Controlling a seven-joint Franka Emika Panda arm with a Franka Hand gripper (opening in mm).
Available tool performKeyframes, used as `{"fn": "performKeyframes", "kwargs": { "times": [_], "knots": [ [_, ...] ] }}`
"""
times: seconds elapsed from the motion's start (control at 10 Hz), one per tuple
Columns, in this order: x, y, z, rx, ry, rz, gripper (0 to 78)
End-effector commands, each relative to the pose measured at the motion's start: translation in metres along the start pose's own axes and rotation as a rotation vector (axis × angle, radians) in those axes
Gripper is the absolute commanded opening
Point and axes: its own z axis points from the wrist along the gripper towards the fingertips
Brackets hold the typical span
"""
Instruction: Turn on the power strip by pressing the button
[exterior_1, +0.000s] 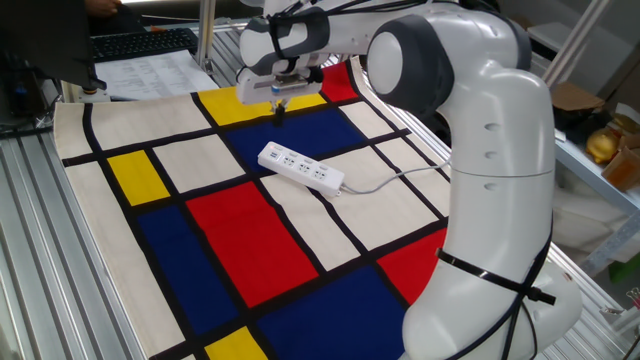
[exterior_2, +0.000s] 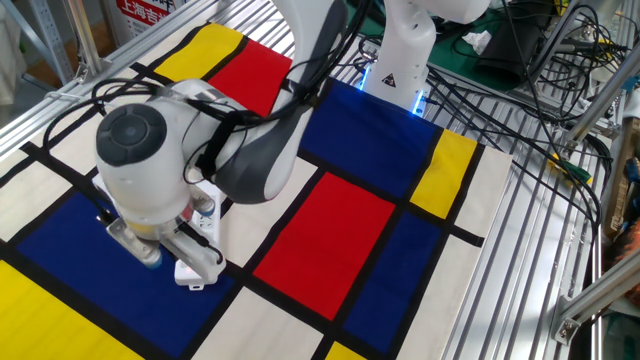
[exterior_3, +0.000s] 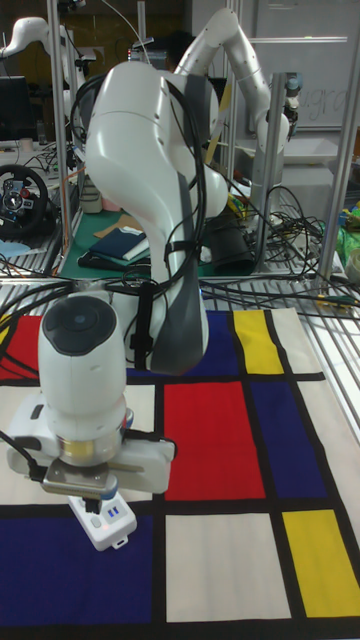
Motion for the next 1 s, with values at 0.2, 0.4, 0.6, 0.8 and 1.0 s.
{"fn": "performKeyframes", "kwargs": {
  "times": [0.2,0.4,0.6,0.8,1.0],
  "knots": [
    [0.024,0.001,-0.028,-0.011,-0.036,0.039,1.1],
    [0.044,0.004,-0.026,-0.017,-0.041,0.058,1.1],
    [0.068,0.006,-0.032,-0.035,-0.035,0.072,1.1],
    [0.074,0.005,-0.035,-0.065,-0.03,0.069,1.1],
    [0.074,0.005,-0.035,-0.037,-0.03,0.05,1.1]
  ]
}}
